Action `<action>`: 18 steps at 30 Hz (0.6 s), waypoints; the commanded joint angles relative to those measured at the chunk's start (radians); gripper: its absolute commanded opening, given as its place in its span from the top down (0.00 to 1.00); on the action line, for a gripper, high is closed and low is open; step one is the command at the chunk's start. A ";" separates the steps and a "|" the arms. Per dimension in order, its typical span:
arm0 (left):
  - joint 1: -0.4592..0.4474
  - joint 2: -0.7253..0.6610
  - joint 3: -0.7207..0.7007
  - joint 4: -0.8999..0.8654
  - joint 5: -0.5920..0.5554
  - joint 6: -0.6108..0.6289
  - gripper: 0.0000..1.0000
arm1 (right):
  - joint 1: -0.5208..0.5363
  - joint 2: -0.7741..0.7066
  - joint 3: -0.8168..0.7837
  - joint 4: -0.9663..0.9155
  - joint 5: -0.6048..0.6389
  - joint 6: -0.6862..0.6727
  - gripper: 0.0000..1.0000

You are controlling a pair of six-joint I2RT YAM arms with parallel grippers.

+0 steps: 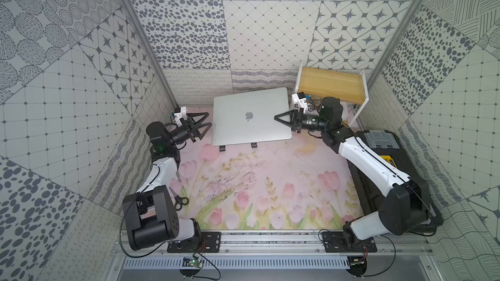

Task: Close the laptop lid and set it aside
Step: Pick up the laptop from the computer stand.

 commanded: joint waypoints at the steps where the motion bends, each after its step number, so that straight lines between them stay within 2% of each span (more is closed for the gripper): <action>1: -0.051 0.000 0.023 0.212 0.020 -0.118 0.29 | -0.014 -0.072 0.019 0.269 -0.038 0.038 1.00; 6: -0.117 0.039 0.039 0.138 0.020 -0.069 0.32 | -0.022 -0.078 -0.008 0.341 -0.046 0.080 1.00; 10: -0.131 0.070 0.046 0.100 0.023 -0.043 0.34 | -0.039 -0.094 -0.025 0.344 -0.049 0.084 1.00; 14: -0.139 0.056 0.046 -0.021 0.014 0.045 0.33 | -0.045 -0.100 -0.039 0.342 -0.049 0.083 1.00; 18: -0.169 0.044 0.057 -0.041 0.010 0.062 0.34 | -0.045 -0.085 -0.048 0.340 -0.052 0.077 1.00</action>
